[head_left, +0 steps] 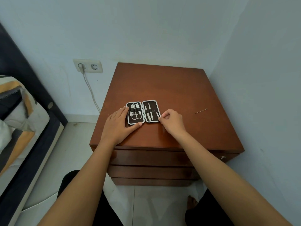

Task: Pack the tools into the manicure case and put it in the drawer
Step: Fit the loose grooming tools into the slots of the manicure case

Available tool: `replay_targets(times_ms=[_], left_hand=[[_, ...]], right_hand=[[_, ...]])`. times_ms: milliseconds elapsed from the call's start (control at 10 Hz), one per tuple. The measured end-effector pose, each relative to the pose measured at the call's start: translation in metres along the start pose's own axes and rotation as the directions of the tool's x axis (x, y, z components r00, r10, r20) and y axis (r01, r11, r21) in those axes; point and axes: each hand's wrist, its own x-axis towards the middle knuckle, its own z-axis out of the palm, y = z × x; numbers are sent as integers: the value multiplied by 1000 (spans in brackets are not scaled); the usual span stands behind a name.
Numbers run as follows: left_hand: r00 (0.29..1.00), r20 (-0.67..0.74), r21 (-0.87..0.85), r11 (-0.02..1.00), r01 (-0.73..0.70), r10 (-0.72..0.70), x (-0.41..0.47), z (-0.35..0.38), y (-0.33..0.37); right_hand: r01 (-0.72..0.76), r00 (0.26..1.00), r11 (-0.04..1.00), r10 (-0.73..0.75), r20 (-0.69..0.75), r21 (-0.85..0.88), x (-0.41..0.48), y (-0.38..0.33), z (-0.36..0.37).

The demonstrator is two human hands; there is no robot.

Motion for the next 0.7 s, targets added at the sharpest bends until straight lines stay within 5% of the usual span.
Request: replay_targets(times_ms=[200, 500, 700], left_hand=[[1000, 2, 5, 1000, 3, -3, 0, 1, -1], [1000, 3, 5, 1000, 11, -11, 0, 0, 0], [1000, -4, 0, 1000, 7, -7, 1, 1, 0]], right_hand=[[358, 925, 881, -379, -6, -309, -23, 20, 7], [361, 922, 766, -379, 80, -532, -16, 13, 13], [366, 925, 803, -369, 91, -470, -15, 13, 8]])
